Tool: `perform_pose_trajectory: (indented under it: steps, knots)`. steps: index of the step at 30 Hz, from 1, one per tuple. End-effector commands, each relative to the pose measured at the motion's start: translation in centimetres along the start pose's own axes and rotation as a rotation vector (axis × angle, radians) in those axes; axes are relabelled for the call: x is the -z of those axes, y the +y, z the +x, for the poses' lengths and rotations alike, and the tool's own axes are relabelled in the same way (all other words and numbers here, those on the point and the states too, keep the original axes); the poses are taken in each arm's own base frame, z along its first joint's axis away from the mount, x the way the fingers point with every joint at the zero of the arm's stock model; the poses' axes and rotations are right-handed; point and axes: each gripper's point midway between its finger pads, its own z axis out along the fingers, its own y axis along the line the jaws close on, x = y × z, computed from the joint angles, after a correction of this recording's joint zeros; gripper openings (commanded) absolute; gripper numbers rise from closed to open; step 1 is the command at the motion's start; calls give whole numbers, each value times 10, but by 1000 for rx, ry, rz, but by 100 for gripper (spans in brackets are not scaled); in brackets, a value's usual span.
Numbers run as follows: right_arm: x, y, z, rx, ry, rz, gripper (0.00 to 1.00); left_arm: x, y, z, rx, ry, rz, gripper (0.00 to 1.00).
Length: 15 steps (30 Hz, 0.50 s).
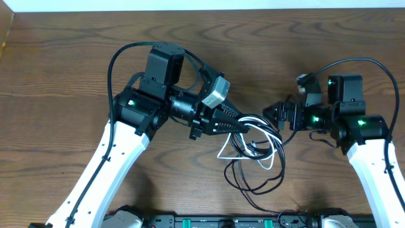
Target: Untangle cables
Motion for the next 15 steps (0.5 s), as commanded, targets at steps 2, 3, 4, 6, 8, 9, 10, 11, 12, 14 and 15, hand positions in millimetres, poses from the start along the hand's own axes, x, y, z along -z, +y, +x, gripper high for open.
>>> perform_pose_trajectory:
  steps: [2, 3, 4, 6, 8, 9, 10, 11, 12, 14, 15]
  knots:
    - [24, -83, 14, -23, 28, 513, 99, 6, -9, -9, -45, -27, 25, 8]
    - [29, -91, 18, -36, 37, 564, 99, 9, -7, -10, -44, -30, 14, 8]
    - [41, -108, 25, -72, 52, 674, 99, 16, -3, -11, -39, -37, -12, 8]
    - [54, -122, 32, -110, 63, 770, 99, 28, 4, -12, -25, -49, -51, 8]
    - [67, -135, 39, -151, 72, 849, 99, 43, 13, -13, 16, -65, -102, 8]
    - [73, -142, 42, -186, 71, 879, 99, 53, 19, -14, 46, -76, -140, 8]
    - [77, -147, 43, -228, 61, 889, 99, 66, 27, -13, 91, -87, -194, 8]
    - [79, -150, 44, -256, 55, 896, 99, 82, 36, -13, 140, -102, -255, 7]
    - [86, -158, 47, -318, 42, 913, 99, 102, 43, -12, 196, -130, -319, 8]
    - [93, -167, 50, -385, 26, 930, 99, 123, 48, -9, 240, -160, -378, 8]
    - [96, -171, 51, -411, 20, 936, 99, 129, 49, -8, 255, -170, -397, 8]
